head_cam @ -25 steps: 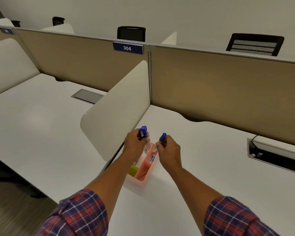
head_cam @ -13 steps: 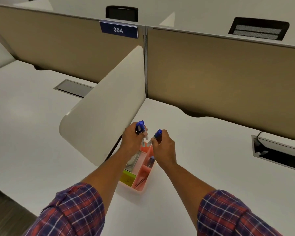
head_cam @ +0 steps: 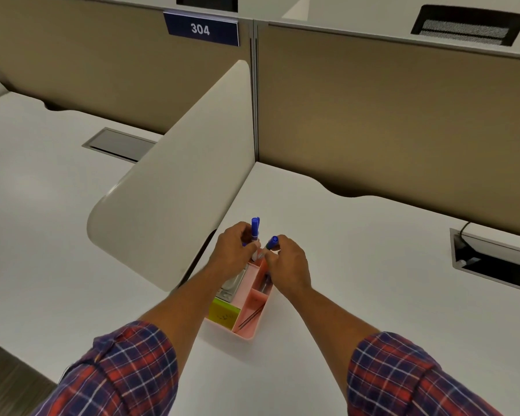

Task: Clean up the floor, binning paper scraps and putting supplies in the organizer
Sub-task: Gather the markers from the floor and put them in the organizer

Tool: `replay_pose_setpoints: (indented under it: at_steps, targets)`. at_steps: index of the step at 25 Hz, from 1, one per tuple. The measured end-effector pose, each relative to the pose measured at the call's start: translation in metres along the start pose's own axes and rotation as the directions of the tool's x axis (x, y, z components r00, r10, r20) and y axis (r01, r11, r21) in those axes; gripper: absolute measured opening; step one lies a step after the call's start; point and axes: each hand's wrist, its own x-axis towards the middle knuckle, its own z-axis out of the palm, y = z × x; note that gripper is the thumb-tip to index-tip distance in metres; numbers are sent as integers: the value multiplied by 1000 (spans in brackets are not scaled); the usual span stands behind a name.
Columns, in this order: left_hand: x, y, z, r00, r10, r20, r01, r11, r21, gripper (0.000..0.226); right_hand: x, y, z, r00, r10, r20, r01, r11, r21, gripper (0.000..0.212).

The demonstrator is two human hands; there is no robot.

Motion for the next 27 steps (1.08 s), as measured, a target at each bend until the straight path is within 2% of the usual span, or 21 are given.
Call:
replay_pose_setpoints:
  at_steps: [4, 8, 10, 18, 23, 25, 27]
  targets:
    - [0, -2, 4, 1000, 1, 23, -2, 999, 54, 24, 5, 2, 4, 1000, 5, 21, -4, 997, -75, 29]
    - [2, -4, 10, 999, 15, 37, -19, 994, 105, 26, 6, 7, 6, 999, 19, 47, -15, 996, -86, 22]
    - [3, -5, 10, 999, 14, 35, -17, 995, 94, 27, 6, 10, 4, 998, 16, 58, -12, 997, -80, 24]
    - [-13, 8, -3, 1000, -12, 13, 11, 996, 90, 51, -6, 26, -14, 999, -27, 42, 28, 999, -21, 33]
    - [-51, 18, 10, 985, 113, -129, -65, 943, 325, 61, -35, 48, -39, 997, -80, 5, 80, 987, -140, 41]
    - [-76, 22, 23, 979, 159, -124, -95, 905, 414, 60, -54, 61, -53, 992, -129, 10, 128, 961, -246, 47]
    - [-102, 26, 39, 977, 204, -63, -136, 821, 554, 63, -74, 76, -67, 987, -160, 18, 157, 927, -340, 52]
